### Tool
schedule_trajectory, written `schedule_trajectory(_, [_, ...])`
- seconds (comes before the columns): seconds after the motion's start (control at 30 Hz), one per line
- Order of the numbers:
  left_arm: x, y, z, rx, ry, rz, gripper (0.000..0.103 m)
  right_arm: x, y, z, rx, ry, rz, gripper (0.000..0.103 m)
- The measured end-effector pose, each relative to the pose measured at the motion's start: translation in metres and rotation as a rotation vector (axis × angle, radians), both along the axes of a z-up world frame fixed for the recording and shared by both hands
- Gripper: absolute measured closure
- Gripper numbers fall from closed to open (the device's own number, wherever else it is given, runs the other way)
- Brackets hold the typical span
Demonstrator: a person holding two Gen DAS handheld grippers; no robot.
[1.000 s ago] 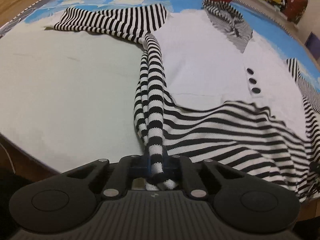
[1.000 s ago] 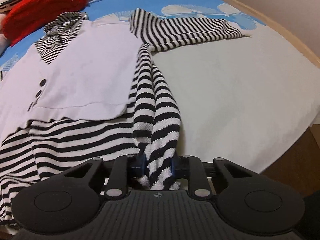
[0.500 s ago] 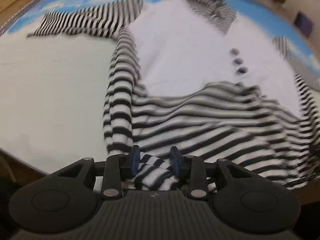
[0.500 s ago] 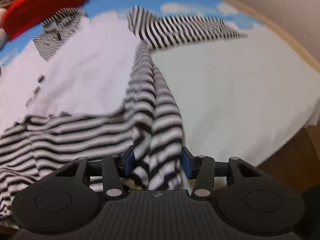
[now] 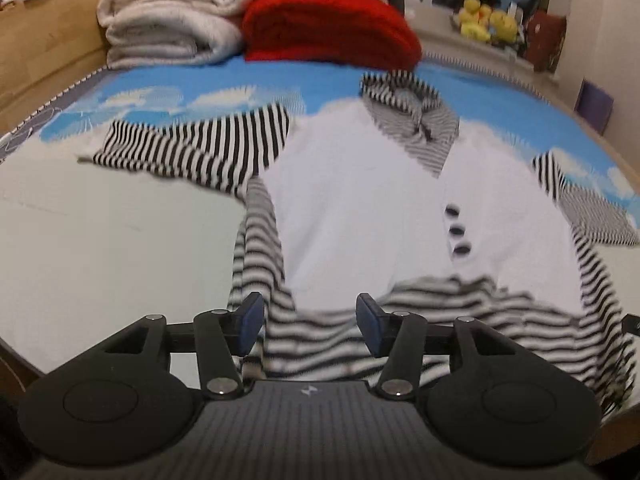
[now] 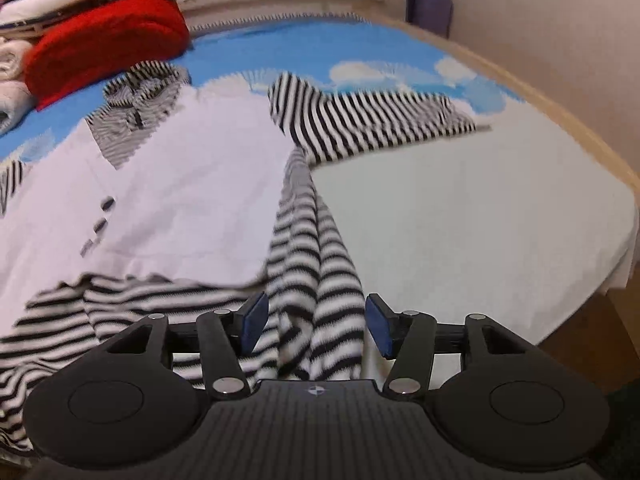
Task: Fold small clothes
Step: 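Lift the hem with both tools, fold it over the vest toward the hood, release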
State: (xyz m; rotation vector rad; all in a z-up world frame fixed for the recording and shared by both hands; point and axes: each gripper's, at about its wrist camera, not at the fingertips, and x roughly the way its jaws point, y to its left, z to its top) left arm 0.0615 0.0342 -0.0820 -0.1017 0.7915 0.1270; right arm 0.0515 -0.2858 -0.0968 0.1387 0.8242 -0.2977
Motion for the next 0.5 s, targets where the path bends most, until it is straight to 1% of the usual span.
schedule_trajectory(0.07, [0.003,0.005,0.012,-0.011,-0.031,0.009,0.045,-0.002,0.001,0.010,-0.001,-0.044,0.001,0.044])
schedule_trajectory(0.13, [0.013,0.013,0.028,-0.031,-0.045,0.033,0.040,-0.004,0.002,0.025,0.006,-0.115,-0.005,0.044])
schedule_trajectory(0.17, [0.020,0.017,0.037,-0.043,-0.055,0.039,0.040,-0.005,0.003,0.033,0.005,-0.152,-0.001,0.043])
schedule_trajectory(0.2, [0.029,0.022,0.047,-0.053,-0.067,0.046,0.039,-0.006,0.005,0.043,0.000,-0.192,0.008,0.040])
schedule_trajectory(0.23, [0.040,0.028,0.058,-0.061,-0.084,0.057,0.036,-0.005,0.006,0.054,-0.005,-0.230,0.017,0.035])
schedule_trajectory(0.27, [0.053,0.034,0.068,-0.067,-0.102,0.067,0.034,-0.003,0.008,0.065,-0.001,-0.266,0.026,0.033])
schedule_trajectory(0.3, [0.065,0.039,0.078,-0.074,-0.118,0.075,0.031,-0.001,0.009,0.075,0.008,-0.299,0.036,0.029])
schedule_trajectory(0.33, [0.079,0.045,0.087,-0.080,-0.135,0.082,0.029,0.003,0.012,0.088,0.016,-0.334,0.055,0.028])
schedule_trajectory(0.4, [0.112,0.059,0.105,-0.083,-0.173,0.097,0.028,0.016,0.020,0.110,0.004,-0.383,0.102,0.028])
schedule_trajectory(0.5, [0.164,0.085,0.116,-0.068,-0.187,0.112,0.027,0.042,0.031,0.141,0.016,-0.444,0.183,0.024])
